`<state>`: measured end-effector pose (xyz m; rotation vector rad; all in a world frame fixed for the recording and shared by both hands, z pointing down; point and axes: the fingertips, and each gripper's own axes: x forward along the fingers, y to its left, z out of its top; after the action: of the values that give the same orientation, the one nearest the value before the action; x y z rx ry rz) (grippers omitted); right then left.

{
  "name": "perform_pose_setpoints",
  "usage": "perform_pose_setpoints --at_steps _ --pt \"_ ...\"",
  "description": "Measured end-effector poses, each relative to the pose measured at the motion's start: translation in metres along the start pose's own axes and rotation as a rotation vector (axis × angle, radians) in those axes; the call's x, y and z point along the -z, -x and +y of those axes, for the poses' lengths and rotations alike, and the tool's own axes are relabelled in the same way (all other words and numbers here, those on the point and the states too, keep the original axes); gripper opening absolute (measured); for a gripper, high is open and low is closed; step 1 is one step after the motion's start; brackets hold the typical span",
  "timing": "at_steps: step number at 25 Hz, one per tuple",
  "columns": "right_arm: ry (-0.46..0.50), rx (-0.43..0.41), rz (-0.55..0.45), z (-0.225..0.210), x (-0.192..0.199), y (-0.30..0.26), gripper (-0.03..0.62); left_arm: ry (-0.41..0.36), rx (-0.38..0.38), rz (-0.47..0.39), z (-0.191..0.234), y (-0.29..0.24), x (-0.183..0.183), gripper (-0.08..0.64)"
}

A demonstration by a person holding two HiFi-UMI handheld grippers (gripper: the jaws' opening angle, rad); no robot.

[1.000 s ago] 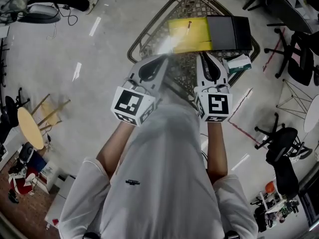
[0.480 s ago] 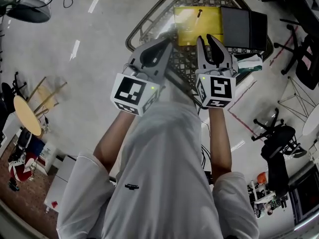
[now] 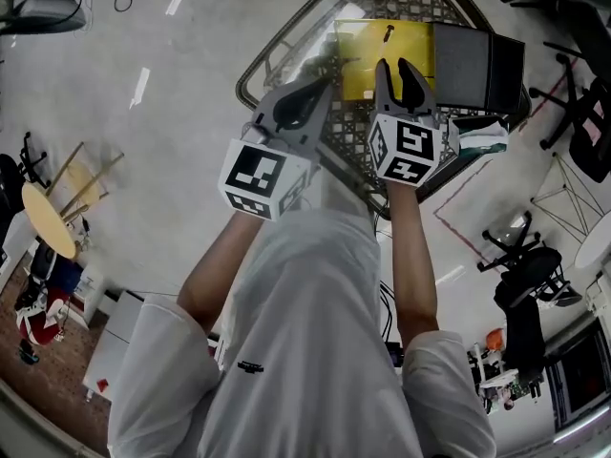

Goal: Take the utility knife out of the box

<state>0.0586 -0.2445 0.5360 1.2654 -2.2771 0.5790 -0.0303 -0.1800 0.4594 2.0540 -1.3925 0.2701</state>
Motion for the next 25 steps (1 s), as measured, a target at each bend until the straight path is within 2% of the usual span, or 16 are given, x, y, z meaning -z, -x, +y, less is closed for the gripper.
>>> perform_pose_setpoints --at_steps 12,25 --pt "-0.056 0.085 0.096 -0.031 0.048 -0.071 0.108 0.042 -0.024 0.051 0.02 -0.032 0.033 0.005" --pt "-0.115 0.159 0.206 -0.062 0.097 -0.122 0.123 0.088 -0.04 0.065 0.035 -0.055 0.055 0.005"
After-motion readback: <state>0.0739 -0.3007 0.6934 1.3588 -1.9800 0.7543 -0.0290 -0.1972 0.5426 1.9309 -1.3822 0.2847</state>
